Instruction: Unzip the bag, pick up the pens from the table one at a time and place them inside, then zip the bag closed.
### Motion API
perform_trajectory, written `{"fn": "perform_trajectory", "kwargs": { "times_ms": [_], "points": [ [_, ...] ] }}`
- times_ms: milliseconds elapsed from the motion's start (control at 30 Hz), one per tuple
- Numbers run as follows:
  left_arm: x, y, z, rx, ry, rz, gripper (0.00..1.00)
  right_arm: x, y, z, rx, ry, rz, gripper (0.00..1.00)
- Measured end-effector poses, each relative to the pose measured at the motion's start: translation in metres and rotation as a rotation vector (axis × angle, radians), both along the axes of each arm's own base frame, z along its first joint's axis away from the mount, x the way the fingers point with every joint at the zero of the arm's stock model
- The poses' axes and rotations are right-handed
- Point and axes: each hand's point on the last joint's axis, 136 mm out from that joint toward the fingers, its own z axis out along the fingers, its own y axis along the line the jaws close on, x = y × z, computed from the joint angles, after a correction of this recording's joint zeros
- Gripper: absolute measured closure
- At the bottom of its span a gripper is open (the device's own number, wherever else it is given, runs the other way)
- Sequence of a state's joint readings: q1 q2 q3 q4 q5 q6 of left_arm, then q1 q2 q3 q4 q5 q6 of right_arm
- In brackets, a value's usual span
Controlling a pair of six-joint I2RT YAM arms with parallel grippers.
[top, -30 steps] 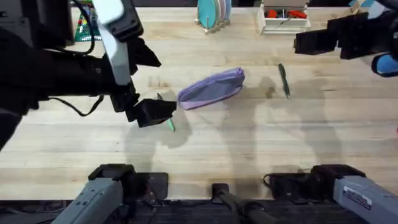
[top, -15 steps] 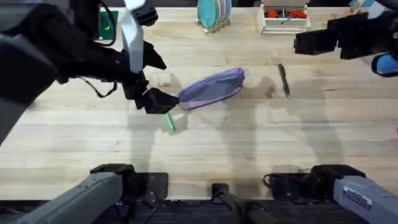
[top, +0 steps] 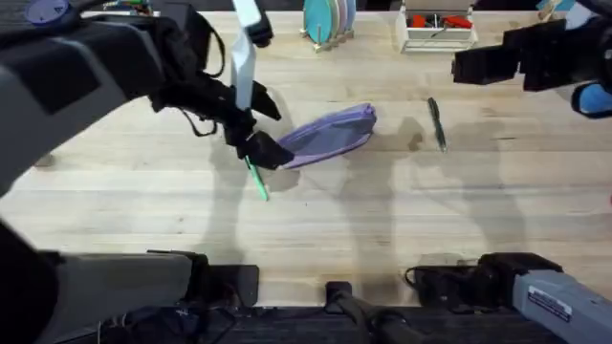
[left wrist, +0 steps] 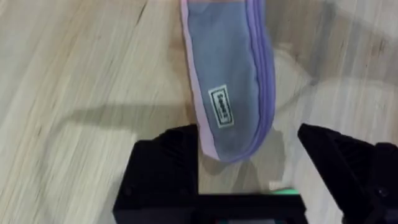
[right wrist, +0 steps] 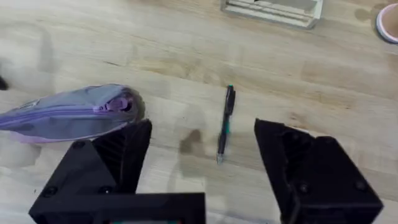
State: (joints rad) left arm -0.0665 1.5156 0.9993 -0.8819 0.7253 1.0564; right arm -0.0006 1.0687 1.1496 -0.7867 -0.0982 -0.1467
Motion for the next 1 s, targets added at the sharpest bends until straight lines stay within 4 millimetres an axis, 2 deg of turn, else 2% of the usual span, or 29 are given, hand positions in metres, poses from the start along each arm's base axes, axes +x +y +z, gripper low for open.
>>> {"fn": "perform_trajectory", "kwargs": {
  "times_ms": [167, 300, 500, 567, 733, 1000],
  "points": [
    [-0.001, -0.013, -0.012, -0.009, 0.028, -0.042, 0.006, 0.0, 0.0, 0.0, 0.0, 0.0, 0.0, 0.006],
    [-0.002, -0.015, -0.021, -0.007, 0.058, -0.048, 0.021, 0.0, 0.0, 0.0, 0.0, 0.0, 0.0, 0.006],
    [0.0, -0.015, -0.025, -0.007, 0.058, -0.051, 0.527, 0.0, 0.0, 0.0, 0.0, 0.0, 0.0, 0.006],
    [0.001, -0.015, -0.025, -0.007, 0.054, -0.052, 0.618, 0.0, 0.0, 0.0, 0.0, 0.0, 0.0, 0.006],
    [0.004, -0.015, -0.025, -0.007, 0.037, -0.053, 0.938, 0.0, 0.0, 0.0, 0.0, 0.0, 0.0, 0.006],
    [0.004, -0.015, -0.025, -0.007, 0.037, -0.054, 0.956, -0.002, 0.014, 0.001, 0.062, 0.003, 0.052, 0.006]
  ]
}}
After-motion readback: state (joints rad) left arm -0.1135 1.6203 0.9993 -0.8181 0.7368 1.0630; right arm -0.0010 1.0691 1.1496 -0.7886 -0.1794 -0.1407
